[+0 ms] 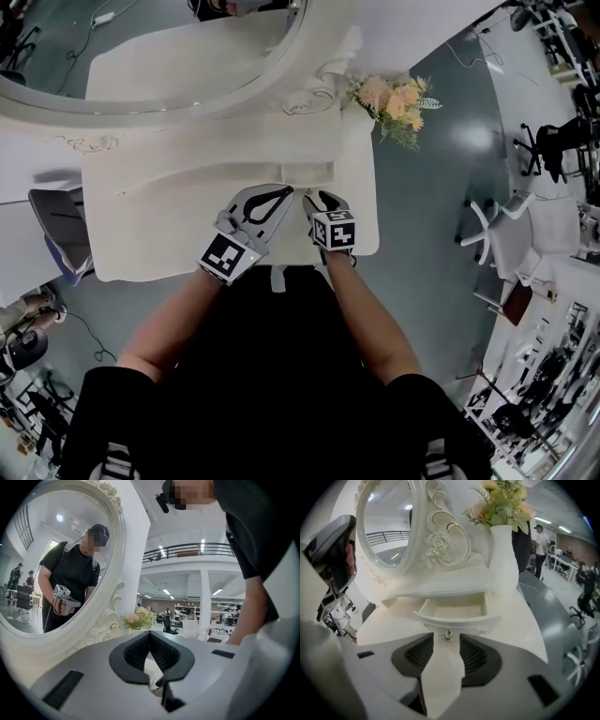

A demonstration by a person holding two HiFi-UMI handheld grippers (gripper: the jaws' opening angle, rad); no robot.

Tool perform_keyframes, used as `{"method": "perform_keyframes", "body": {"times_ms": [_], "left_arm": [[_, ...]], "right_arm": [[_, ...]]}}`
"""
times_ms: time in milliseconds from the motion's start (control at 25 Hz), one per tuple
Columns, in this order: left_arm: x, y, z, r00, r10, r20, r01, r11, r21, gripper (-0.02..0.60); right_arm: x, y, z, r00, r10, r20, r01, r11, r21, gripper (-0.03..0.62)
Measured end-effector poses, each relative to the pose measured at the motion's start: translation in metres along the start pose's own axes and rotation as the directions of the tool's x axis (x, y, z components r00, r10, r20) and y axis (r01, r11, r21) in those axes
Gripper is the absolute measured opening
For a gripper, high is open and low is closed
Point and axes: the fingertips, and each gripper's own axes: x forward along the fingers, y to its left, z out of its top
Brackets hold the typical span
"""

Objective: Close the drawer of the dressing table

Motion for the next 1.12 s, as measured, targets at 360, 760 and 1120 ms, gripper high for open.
{"method": "perform_keyframes", "body": {"times_ms": [360, 760, 1120], "left_arm": [[-0.003, 0.007, -0.003, 1.000, 0.004, 0.007, -0.004, 1.000, -0.030, -0.005], [-0.008, 0.012, -0.004, 1.000, 0.010, 0.013, -0.010, 0.999, -0.034, -0.005], [-0.008, 0.016, 0.000, 1.000, 0.012, 0.021, -0.011, 0.999, -0.042, -0.005]], "right_arm": [[0.021, -0.005, -0.009, 0.995, -0.028, -0.096, 0.031, 0.999, 0.024, 0.158], [0.030, -0.005, -0.010, 0.983, -0.074, -0.170, 0.074, 0.997, -0.002, 0.098], [0.029, -0.006, -0.004, 0.980, -0.089, -0.177, 0.090, 0.996, 0.000, 0.095]]}}
